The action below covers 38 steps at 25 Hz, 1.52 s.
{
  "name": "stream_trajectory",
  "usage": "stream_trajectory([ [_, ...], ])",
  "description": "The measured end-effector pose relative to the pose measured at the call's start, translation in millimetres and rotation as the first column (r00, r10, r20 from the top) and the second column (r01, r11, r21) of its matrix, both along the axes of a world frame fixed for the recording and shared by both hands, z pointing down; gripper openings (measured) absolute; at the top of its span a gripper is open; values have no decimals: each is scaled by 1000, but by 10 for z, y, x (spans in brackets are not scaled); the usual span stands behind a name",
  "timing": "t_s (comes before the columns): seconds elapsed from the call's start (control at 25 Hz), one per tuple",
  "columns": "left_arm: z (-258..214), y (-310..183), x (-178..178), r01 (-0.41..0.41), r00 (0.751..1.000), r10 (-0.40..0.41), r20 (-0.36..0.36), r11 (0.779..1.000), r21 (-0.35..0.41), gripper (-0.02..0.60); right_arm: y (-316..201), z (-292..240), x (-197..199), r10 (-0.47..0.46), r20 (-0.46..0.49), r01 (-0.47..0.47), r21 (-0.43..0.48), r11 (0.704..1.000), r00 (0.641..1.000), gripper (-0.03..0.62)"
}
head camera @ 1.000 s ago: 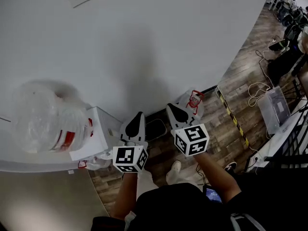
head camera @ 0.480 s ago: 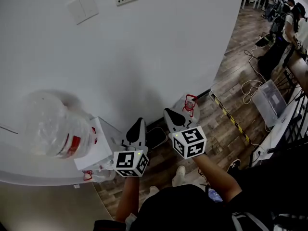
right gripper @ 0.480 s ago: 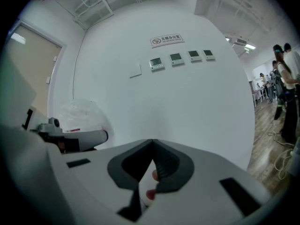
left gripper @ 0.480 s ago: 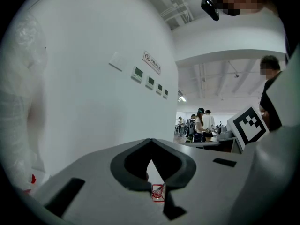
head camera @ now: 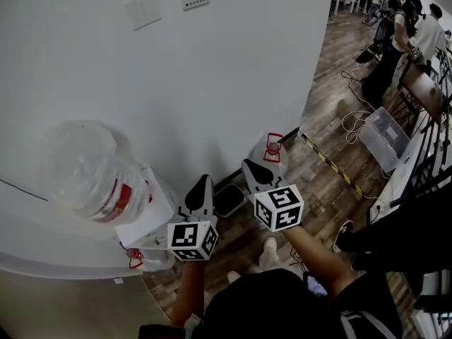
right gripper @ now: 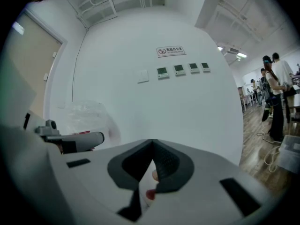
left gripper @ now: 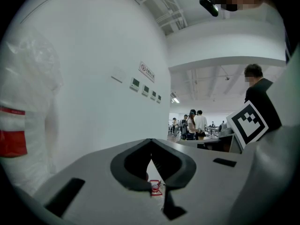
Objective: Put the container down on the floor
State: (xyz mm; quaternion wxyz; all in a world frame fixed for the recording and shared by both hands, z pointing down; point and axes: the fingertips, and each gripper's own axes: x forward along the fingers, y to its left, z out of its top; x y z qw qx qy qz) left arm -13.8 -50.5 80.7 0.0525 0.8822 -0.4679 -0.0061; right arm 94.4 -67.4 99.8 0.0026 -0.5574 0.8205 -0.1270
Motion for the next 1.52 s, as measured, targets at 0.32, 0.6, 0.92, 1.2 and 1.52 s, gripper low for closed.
stream_trajectory([
  [0.32,-112,471,-358,-28,1000,29,-13,999,29,17,490,-141,-313,37,-13,-36,36,999,999,28],
  [0.6,-155,812,-611,-49,999,50,-18,998,48,17,848,-193,-580,54,-25,-53,58,997,998,28],
  [0.92,-200,1031,-758,-48,998,50,-25,996,72,17,1046,-319,-694,61,-34,-58,95,994,998,28],
  [1.2,-308,1051,-662,-29,999,33,-35,995,92,17,1075,-422,-612,36,-34,-32,113,993,999,28],
  [1.52,-446,1053,-309,-18,999,22,-41,995,98,17,1066,-583,-290,23,-55,-16,123,992,998,29],
])
